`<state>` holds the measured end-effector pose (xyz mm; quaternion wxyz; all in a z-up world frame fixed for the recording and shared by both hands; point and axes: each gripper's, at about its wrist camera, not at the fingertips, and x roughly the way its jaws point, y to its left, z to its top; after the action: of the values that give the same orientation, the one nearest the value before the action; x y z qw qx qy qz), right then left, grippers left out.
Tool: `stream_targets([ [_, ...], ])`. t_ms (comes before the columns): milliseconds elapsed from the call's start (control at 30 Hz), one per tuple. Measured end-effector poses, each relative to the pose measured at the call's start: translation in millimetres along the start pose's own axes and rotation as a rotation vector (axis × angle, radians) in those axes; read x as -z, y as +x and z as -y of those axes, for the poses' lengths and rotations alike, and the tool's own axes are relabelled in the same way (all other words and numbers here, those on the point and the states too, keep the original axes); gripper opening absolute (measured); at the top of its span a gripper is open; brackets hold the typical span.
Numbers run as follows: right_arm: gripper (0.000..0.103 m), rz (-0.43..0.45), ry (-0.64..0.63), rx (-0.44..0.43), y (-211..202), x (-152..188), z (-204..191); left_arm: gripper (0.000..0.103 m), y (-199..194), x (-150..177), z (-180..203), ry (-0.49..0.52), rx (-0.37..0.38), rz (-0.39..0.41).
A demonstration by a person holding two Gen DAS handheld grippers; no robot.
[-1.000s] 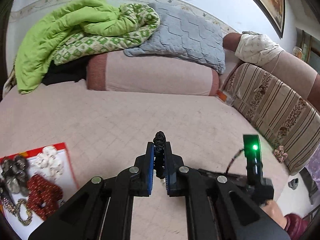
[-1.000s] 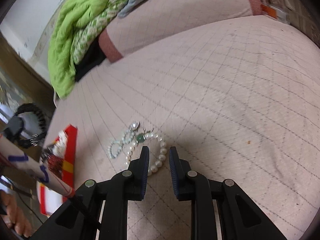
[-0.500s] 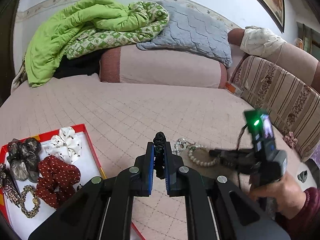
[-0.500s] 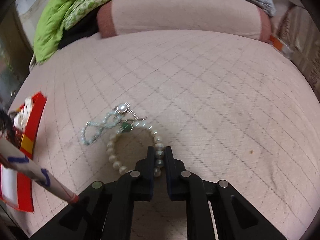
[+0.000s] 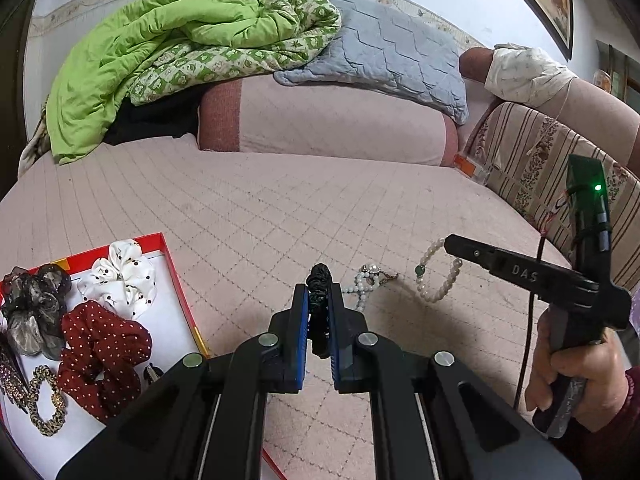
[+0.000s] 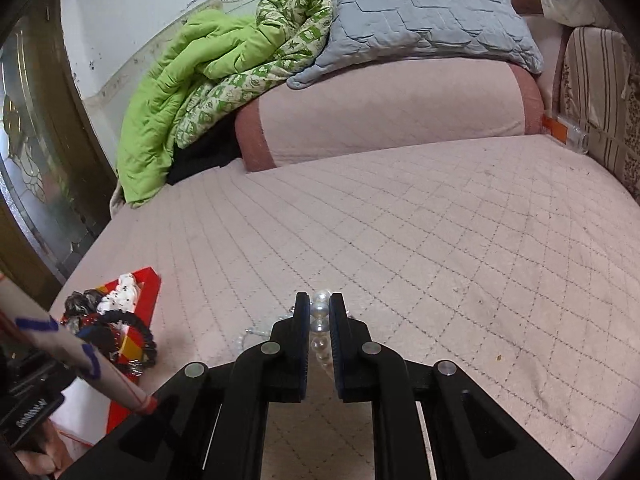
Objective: Organize jewelry
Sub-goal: 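Grasp the white pearl bracelet with the right gripper, then carry black bracelet and pearl bracelet to the tray and open both grippers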
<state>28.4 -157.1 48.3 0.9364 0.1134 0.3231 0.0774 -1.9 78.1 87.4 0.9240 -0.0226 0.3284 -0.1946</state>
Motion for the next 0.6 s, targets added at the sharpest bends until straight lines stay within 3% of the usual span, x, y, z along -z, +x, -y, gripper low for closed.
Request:
stream_targets([
  [300, 0.01, -0.003, 0.0, -0.057, -3.7, 3.5, -14.2, 0.009, -13.0, 4.7, -1.5, -0.002, -0.025, 0.009],
  [600, 0.01, -0.003, -0.043, -0.147, -18.7, 17.9, -54.8, 0.009, -63.1, 18.6, -29.6, -0.05, -0.075, 0.049],
])
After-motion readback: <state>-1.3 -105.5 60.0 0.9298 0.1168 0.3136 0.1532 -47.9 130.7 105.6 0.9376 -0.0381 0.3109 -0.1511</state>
